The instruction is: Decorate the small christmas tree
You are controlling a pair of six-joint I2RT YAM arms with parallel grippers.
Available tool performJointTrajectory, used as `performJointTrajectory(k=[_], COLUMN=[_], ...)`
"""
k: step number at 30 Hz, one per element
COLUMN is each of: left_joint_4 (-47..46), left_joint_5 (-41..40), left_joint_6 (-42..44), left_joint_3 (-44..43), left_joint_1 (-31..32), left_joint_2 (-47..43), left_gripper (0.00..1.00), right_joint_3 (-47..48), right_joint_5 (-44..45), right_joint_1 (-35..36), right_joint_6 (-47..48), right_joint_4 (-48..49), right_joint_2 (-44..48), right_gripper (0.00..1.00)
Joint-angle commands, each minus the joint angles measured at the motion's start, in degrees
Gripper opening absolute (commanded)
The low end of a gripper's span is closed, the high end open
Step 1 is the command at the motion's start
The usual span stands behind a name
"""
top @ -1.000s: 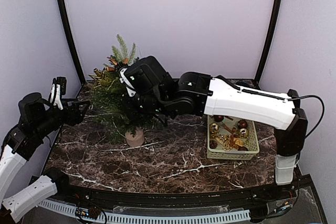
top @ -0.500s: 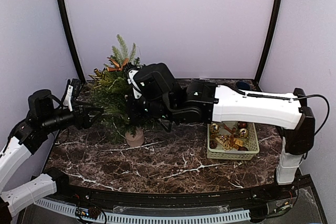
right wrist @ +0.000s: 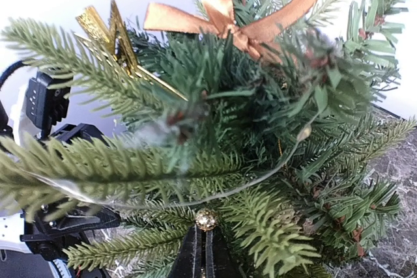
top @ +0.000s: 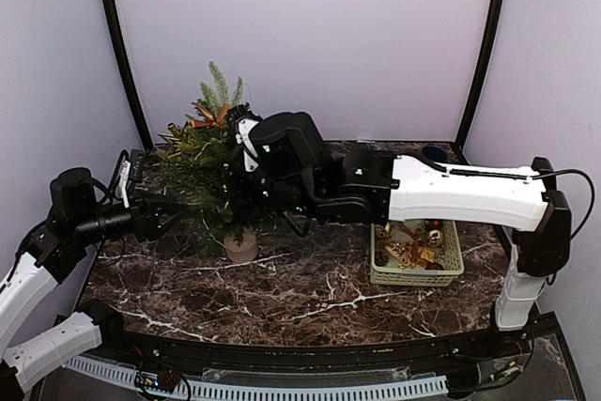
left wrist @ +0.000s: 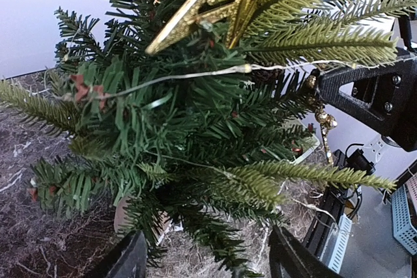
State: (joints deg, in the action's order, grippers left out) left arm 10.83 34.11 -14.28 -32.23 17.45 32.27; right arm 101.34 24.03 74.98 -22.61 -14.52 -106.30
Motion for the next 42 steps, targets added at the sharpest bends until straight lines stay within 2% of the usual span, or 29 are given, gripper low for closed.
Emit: performJointTrajectory(k=[1,7,9,19,25,32,39,42], left_joint_4=[-0.21,-0.56,-0.7,-0.14,0.13,0.24,0.08,-0.05], left_joint_5=[2.42,3.98,4.37,3.4,2.16,0.94,0.89,0.85], left_joint_6=[-1.2,-1.1,-1.14,-0.82,-0.7,-0.62,-0.64,-0.66], left_joint_3=[0.76,0.76,0.84,0.79,0.77,0.8,0.89,0.97], left_joint_1=[-0.31,-0.25,-0.16,2.28,4.59,6.29,6.78,6.89], left_joint_2=[-0.25,1.08,1.0,2.46,2.53,2.27,2.02,1.86], left_gripper=[0.65,0.47,0.45,0.42,0.28,0.01,0.0,0.0], right_joint_3=[-0.27,-0.22,0.09,2.39,2.3,1.17,3.21,3.77], right_joint_5=[0.55,1.08,0.77,0.75,3.28,4.74,5.93,5.5], right_joint_1=[0.5,0.52,0.48,0.58,0.54,0.51,0.47,0.51], right_joint_6=[-0.54,-0.78,-0.9,-1.07,-1.87,-2.48,-2.79,-2.83], right_joint_4=[3.9,5.04,5.44,5.21,4.86,4.98,3.03,2.9], right_joint_2=[2.51,1.84,1.5,-1.71,-2.92,-3.93,-6.3,-6.32], right_gripper=[0.0,0.0,0.0,0.0,0.0,0.0,0.0,0.05])
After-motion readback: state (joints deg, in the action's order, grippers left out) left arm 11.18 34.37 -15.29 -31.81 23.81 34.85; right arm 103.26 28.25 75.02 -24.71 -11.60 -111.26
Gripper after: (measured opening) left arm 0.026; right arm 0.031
